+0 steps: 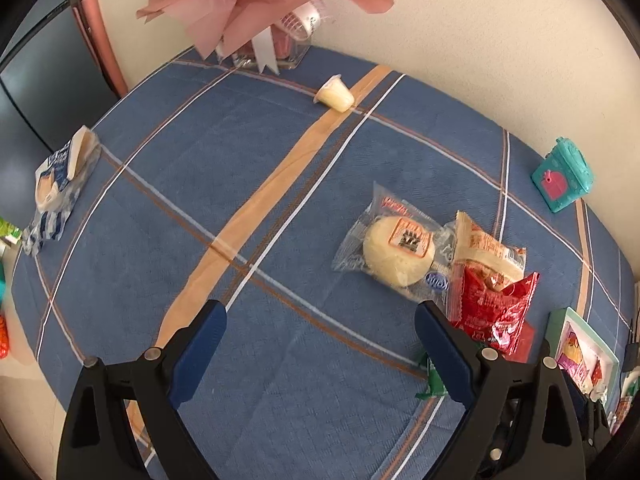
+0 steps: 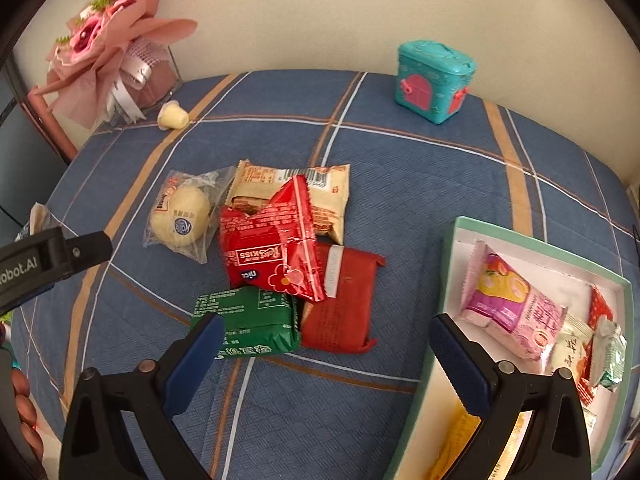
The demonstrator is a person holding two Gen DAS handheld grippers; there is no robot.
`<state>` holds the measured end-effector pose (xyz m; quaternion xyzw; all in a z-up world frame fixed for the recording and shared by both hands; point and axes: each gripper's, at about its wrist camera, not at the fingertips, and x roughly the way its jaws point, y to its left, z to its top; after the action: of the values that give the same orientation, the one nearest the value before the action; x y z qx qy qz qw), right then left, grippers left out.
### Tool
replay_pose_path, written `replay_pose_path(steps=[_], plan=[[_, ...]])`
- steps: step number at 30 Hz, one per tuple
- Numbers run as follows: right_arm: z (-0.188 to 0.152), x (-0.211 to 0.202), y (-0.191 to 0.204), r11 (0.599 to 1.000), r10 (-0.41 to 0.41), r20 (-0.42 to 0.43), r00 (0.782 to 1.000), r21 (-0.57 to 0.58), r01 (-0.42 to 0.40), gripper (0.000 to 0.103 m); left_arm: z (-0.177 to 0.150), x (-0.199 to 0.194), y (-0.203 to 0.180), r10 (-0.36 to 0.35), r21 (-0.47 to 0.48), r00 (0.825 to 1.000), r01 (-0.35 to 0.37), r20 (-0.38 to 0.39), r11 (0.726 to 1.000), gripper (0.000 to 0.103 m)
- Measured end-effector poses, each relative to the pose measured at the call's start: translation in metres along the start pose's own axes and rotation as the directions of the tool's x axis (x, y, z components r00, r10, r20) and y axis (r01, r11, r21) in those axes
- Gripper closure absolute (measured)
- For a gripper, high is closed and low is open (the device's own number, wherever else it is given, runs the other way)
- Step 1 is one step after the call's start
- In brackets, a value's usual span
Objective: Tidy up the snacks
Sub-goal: 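Withdraw both tools from the tray back toward the snack pile, then grasp the round bun pack with the left tool while the right tool grasps the green bar pack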
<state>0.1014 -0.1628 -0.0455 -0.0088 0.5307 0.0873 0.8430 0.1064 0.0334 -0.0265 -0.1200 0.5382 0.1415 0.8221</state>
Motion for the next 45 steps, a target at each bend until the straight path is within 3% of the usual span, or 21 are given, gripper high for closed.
replay_pose_path(steps=[7, 15, 20, 27, 37, 45], plan=[[0.003, 0.011, 0.013, 0.999, 0.01, -0.016, 1.0, -0.032, -0.01, 0.0, 0.005, 0.003, -0.004, -0.022, 0.019, 0.999, 0.021, 0.048, 1.0, 0.008], [0.004, 0.026, 0.035, 0.996, 0.021, -0.045, 0.999, -0.091, -0.025, 0.0, 0.01, 0.009, -0.008, 0.002, 0.06, 0.996, -0.008, 0.087, 0.998, 0.008], [0.002, 0.034, 0.049, 0.992, -0.005, -0.049, 0.999, -0.129, -0.001, 0.0, 0.011, 0.015, -0.01, -0.003, 0.081, 0.995, -0.005, 0.101, 0.997, 0.001], [-0.003, 0.037, 0.057, 0.983, -0.051, -0.015, 0.999, -0.175, 0.048, 0.002, 0.016, 0.017, -0.012, -0.031, 0.089, 0.988, 0.018, 0.153, 0.996, 0.001], [-0.009, 0.025, 0.068, 0.98, -0.037, 0.007, 0.999, -0.196, 0.037, 0.027, 0.022, 0.024, -0.006, -0.066, 0.067, 0.995, 0.061, 0.078, 0.996, 0.001], [-0.01, 0.015, 0.056, 0.989, -0.001, -0.027, 1.0, -0.146, -0.003, 0.034, 0.03, 0.034, -0.014, -0.114, 0.065, 0.993, 0.112, 0.036, 0.992, 0.001]])
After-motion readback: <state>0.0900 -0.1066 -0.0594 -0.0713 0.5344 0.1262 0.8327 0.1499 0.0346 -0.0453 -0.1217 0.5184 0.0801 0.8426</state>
